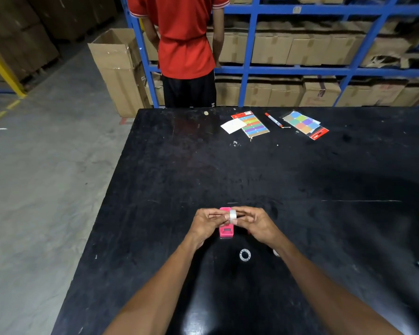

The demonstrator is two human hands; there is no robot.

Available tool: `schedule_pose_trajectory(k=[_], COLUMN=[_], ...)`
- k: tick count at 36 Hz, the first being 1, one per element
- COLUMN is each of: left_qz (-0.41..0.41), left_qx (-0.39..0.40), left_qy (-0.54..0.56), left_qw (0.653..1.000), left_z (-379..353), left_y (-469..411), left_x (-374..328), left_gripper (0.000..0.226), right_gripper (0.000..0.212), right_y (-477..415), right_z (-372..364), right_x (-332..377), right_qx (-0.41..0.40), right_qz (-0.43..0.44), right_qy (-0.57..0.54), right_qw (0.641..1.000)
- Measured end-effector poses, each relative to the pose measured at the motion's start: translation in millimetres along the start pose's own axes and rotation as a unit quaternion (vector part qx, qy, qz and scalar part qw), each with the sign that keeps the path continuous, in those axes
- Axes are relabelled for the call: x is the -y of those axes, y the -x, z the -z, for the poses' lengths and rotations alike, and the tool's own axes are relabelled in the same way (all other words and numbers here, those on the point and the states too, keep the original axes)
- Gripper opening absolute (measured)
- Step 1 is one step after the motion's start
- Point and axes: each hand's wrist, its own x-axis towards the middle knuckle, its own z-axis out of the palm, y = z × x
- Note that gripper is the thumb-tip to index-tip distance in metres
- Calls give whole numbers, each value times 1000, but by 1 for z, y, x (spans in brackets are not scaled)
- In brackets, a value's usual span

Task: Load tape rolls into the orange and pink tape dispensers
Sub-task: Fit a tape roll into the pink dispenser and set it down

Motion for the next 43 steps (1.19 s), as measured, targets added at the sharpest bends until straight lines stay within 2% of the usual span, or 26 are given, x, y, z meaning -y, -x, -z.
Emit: schedule_pose_trajectory(k=[5,13,22,26,29,33,36,38,41,43], left_qz=[26,74,77,65,68,38,4,-21,11,10], left_qx=[-26,-13,-7,-6,-7,-27,-35,-21,43,77], left_qy=[12,22,90,82,26,-165,-264,-317,-416,-442], left_qw=[999,997,993,995,997,985,964,948,908,893], left_z=[-1,5,9,9,11,18,21,21,20,20], left_y=[-2,-4,-7,-7,-9,-19,-25,-30,-42,-54], left_x=[2,5,15,20,23,30,33,34,36,39], left_gripper=[23,21,20,22,22,29,43,68,115,130], right_gripper=[36,38,37,38,32,23,28,29,34,37], right_y=[-2,-4,-12,-16,-22,-37,-50,-57,-68,-75], right_z=[0,-5,-6,-2,5,15,18,16,12,9], right_x=[1,-3,-2,-4,-7,-16,-27,-32,-37,-40], right_qx=[6,7,14,26,29,20,27,31,43,48], right_qz=[-2,-13,-16,-25,-49,-78,-71,-59,-48,-47], right_qy=[17,36,42,80,143,243,305,326,354,378], right_qw=[1000,999,999,996,988,967,949,943,933,923])
